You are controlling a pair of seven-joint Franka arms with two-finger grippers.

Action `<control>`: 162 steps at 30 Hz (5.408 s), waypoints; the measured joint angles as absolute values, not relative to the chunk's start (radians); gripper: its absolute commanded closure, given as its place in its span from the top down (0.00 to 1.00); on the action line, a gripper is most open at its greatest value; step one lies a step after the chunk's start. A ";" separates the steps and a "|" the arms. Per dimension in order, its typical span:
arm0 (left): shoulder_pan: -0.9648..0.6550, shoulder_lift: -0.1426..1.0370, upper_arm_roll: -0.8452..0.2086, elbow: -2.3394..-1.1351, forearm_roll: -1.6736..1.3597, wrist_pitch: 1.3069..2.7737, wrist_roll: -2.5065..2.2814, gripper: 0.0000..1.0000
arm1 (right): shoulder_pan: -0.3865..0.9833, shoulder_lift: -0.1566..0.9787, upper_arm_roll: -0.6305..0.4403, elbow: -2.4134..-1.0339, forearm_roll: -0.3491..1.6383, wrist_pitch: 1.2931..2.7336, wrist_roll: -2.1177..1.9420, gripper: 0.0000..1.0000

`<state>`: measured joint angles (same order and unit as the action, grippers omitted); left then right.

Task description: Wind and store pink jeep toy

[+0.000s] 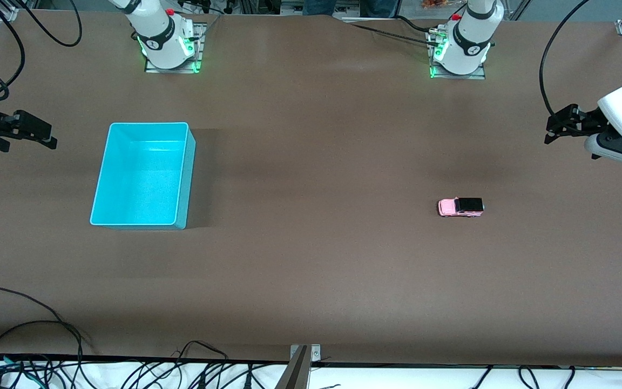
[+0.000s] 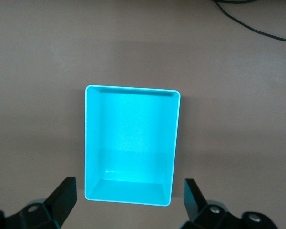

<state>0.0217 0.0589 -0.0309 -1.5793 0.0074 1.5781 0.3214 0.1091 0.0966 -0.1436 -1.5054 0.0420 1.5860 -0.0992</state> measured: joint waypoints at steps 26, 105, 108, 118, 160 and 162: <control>0.025 0.080 -0.029 -1.575 0.007 1.578 0.321 1.00 | 0.109 0.097 -0.144 -1.505 0.042 1.586 -0.099 1.00; 0.071 0.468 -0.160 -2.038 0.169 2.441 1.457 1.00 | 0.109 0.096 -0.144 -1.505 0.042 1.584 -0.099 1.00; 0.071 0.468 -0.161 -2.051 0.169 2.442 1.459 1.00 | 0.109 0.096 -0.144 -1.505 0.042 1.584 -0.099 1.00; 0.071 0.468 -0.168 -2.063 0.169 2.450 1.460 0.34 | 0.109 0.096 -0.144 -1.505 0.042 1.584 -0.099 1.00; 0.290 0.473 -0.168 -2.059 0.171 2.478 1.701 0.21 | 0.109 0.096 -0.144 -1.505 0.042 1.584 -0.099 1.00; 0.305 0.474 -0.168 -2.058 0.179 2.480 1.710 0.21 | 0.109 0.096 -0.144 -1.505 0.042 1.584 -0.099 1.00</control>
<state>0.3050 0.4743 -0.1684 -2.0577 0.1789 2.4804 1.7101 0.1090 0.0963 -0.1441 -1.5054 0.0420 1.5838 -0.0992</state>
